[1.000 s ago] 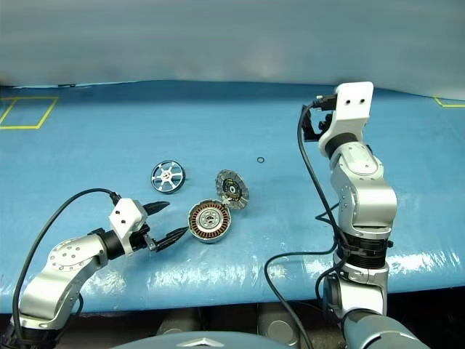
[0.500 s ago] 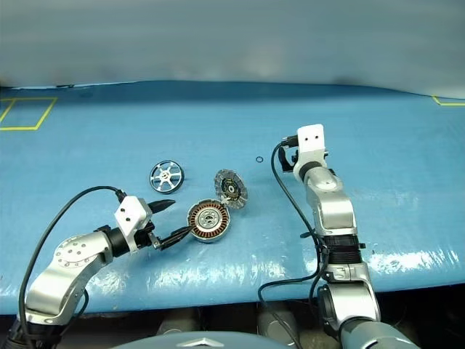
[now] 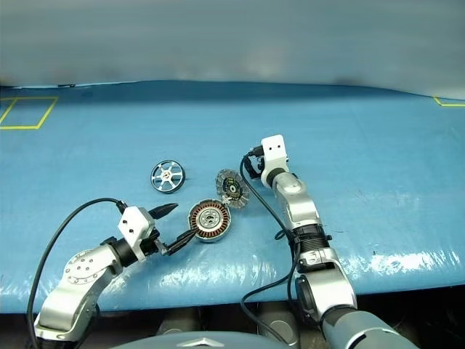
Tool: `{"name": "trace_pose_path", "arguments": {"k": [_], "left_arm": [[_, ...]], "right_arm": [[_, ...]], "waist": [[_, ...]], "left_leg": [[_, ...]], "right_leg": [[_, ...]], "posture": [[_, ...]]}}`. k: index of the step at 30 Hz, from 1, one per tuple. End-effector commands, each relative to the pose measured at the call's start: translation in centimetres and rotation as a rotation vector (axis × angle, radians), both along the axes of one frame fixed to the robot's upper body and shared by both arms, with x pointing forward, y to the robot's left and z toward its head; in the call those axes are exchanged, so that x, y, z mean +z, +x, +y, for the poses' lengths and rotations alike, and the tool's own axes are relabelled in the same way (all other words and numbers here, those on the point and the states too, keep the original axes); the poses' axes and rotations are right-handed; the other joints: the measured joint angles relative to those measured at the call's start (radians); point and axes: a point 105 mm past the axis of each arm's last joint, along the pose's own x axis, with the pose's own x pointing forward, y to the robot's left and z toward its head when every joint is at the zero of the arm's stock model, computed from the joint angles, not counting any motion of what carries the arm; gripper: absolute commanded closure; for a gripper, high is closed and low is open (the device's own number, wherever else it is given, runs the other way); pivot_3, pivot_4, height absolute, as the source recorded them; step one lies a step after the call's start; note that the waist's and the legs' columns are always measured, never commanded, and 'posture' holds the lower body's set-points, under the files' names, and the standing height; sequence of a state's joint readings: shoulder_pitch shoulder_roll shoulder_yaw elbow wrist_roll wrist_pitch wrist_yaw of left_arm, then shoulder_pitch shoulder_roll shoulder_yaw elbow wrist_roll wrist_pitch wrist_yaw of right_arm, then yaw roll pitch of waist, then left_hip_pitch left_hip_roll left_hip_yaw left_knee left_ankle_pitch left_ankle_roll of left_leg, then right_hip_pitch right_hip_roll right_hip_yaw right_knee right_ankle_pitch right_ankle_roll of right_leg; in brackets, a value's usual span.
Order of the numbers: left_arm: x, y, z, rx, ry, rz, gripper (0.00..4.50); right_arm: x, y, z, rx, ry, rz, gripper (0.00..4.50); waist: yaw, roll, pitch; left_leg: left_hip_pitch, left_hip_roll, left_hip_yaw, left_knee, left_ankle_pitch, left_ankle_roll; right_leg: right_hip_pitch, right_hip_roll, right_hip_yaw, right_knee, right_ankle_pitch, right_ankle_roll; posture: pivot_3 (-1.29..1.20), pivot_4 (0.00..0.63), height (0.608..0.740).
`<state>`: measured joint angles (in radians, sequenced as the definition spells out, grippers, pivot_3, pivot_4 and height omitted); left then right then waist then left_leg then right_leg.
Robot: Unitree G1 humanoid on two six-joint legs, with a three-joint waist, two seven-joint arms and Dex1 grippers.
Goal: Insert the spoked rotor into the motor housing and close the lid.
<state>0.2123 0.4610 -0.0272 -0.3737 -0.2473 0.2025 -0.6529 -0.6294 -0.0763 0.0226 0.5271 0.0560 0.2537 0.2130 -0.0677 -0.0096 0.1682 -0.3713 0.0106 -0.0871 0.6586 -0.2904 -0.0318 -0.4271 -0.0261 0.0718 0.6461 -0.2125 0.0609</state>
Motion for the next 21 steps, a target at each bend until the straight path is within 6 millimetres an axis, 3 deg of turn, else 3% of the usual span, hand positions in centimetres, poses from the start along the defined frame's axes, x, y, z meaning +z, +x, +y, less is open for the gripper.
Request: {"name": "trace_pose_path", "arguments": {"k": [1, 10, 19, 21], "left_arm": [[0.7, -0.3, -0.2, -0.011, -0.025, -0.047, 0.00], [0.4, -0.9, -0.1, -0.024, -0.024, -0.074, 0.00], [-0.3, -1.6, -0.1, -0.024, -0.018, -0.070, 0.00], [-0.4, -1.6, -0.1, -0.022, -0.018, -0.070, 0.00]], "right_arm": [[0.8, 0.7, -0.1, -0.022, 0.001, -0.046, 0.29], [-0.2, 1.3, -1.2, -0.076, 0.038, -0.019, 0.29], [-1.6, 1.3, -0.5, -0.068, 0.037, 0.019, 0.29], [-1.9, 1.3, -0.5, -0.066, 0.032, 0.028, 0.68]], "waist": [[0.000, 0.000, 0.000], [-0.002, 0.000, 0.000], [-0.007, 0.000, 0.000], [-0.008, 0.000, 0.000]], "left_leg": [[0.000, 0.000, 0.000, 0.000, 0.000, 0.000], [0.000, 0.000, 0.000, 0.001, 0.000, 0.000], [0.001, 0.000, 0.000, 0.002, 0.000, 0.000], [0.002, 0.000, 0.000, 0.002, 0.000, 0.000]], "right_leg": [[0.000, 0.000, 0.000, 0.000, 0.000, 0.000], [0.000, 0.000, 0.000, 0.001, 0.000, 0.000], [0.001, 0.000, 0.001, 0.002, 0.000, 0.000], [0.002, 0.000, 0.001, 0.002, 0.000, 0.000]], "posture": [[0.00, 0.150, 0.740], [0.00, 0.150, 0.740], [0.00, 0.150, 0.740], [0.00, 0.150, 0.740]]}}
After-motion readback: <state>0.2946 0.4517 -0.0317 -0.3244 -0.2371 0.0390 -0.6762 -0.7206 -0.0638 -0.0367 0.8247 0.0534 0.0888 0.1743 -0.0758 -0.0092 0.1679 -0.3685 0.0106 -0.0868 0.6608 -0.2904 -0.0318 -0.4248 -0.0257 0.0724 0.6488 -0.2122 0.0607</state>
